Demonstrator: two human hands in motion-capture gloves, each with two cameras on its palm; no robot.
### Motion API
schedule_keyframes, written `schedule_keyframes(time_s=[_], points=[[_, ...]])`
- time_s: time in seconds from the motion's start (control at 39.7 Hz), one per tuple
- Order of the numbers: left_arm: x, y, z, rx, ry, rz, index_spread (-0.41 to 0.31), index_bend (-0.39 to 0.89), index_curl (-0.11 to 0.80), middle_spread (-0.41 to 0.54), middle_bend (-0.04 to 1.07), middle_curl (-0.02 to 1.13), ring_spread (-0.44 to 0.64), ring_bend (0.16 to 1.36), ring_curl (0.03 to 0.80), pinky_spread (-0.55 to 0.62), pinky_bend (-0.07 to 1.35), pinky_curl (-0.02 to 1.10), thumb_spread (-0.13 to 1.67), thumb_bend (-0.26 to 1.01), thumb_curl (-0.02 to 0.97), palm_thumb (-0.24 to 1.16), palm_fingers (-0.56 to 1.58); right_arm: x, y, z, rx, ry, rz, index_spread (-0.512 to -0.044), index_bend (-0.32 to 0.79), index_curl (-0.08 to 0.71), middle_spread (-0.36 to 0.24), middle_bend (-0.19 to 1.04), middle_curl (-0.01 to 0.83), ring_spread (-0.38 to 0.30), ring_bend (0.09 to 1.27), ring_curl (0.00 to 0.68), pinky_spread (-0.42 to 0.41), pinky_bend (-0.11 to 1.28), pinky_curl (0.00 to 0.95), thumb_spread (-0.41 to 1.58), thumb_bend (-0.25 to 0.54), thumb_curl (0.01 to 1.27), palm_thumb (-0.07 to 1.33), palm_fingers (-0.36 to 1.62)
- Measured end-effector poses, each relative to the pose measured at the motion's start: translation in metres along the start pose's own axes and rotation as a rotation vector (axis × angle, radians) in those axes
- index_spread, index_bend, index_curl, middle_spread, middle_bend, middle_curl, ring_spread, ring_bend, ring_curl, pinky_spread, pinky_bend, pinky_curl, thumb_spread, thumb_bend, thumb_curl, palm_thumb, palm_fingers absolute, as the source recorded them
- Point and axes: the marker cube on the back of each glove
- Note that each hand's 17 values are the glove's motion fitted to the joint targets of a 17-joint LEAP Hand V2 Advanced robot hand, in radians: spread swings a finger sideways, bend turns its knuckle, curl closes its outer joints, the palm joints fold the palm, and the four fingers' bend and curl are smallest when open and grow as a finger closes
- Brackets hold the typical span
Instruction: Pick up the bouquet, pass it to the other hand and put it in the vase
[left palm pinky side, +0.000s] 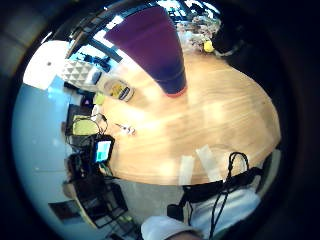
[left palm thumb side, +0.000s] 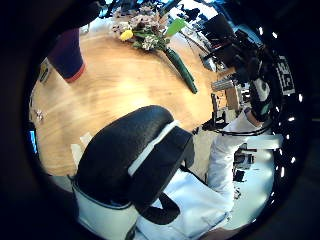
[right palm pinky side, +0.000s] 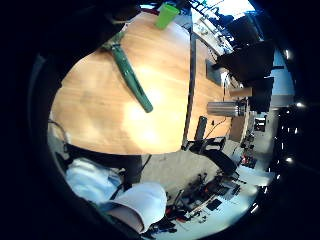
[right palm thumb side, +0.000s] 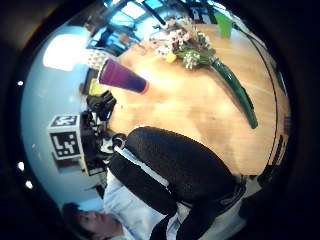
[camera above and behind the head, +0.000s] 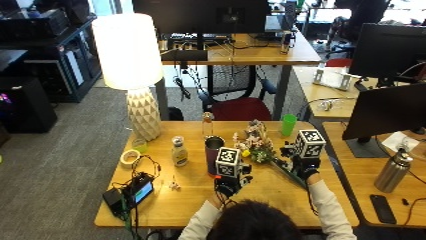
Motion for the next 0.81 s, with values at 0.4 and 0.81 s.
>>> schedule_keyframes(time_s=[0.4,0.81], points=[[0.031,0.003,-0.013,-0.031,-0.018,0.106,-0.086,0.19,0.316,0.109,0.14,0.16,0.11,0.57,0.273,0.14,0.45,0.29,1.0,0.0,0.182,0.04,0.42,0.021,0.011,-0.038,-0.188,0.154,0.148,-0.253,0.05,0.08,0.02,0.39,0.302,0.118,0.61,0.27,0.261,0.68,0.313,1.03,0.021,0.2,0.23,0.45],[0.036,0.0,-0.009,-0.053,-0.028,0.152,-0.096,0.19,0.365,0.108,0.13,0.18,0.12,0.57,0.288,0.15,0.43,0.32,1.09,-0.01,0.223,0.12,0.42,0.095,-0.047,-0.016,-0.342,0.077,0.408,-0.154,0.04,0.081,0.024,0.32,0.332,-0.029,0.72,0.346,0.149,0.76,0.357,1.13,0.103,0.3,0.56,0.57]])
